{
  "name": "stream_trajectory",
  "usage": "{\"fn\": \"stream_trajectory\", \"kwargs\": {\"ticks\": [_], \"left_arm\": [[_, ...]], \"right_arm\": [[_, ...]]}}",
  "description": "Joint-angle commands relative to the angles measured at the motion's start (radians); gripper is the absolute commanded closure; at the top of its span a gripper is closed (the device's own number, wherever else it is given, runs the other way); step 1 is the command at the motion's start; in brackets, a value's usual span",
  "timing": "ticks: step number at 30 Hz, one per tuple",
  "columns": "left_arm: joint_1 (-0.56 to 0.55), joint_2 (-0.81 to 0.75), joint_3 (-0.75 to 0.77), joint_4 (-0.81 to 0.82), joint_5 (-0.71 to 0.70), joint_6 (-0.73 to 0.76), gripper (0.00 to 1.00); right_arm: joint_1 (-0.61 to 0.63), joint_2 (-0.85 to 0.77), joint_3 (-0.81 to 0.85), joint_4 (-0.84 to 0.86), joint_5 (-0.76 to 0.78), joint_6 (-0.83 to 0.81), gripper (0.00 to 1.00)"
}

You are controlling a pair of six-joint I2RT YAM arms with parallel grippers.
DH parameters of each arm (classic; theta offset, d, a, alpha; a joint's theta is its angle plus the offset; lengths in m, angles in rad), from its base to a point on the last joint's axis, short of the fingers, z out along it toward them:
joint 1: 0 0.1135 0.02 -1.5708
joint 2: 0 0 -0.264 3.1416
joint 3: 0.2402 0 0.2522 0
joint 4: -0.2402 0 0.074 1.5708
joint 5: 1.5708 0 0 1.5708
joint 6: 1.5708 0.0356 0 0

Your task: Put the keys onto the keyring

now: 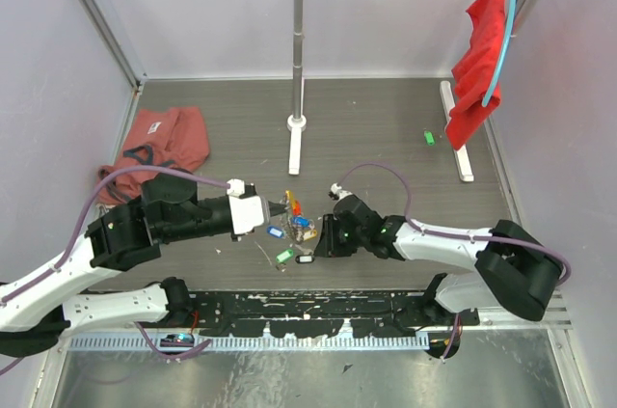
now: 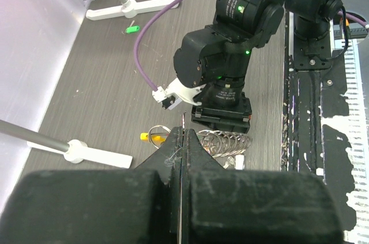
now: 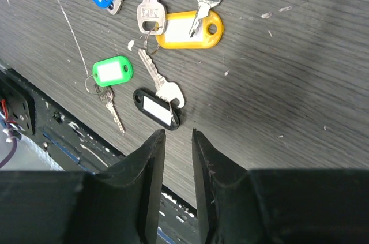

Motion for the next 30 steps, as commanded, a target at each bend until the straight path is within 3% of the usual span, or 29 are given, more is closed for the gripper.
{"fn": "stream_trajectory", "kwargs": {"ticks": [1,30], "left_arm": [[-0.002,-0.017,-0.012,0.064,-0.011,0.003,1.0],[-0.002,-0.02,-0.026,0.075,-0.015,0.007,1.0]], "right_arm": [[0.018,0.028,0.046,0.075,0.009,0.011,0.69],[0.042,0.107,0.067,0.097,0.005,-0.008,0.77]]}}
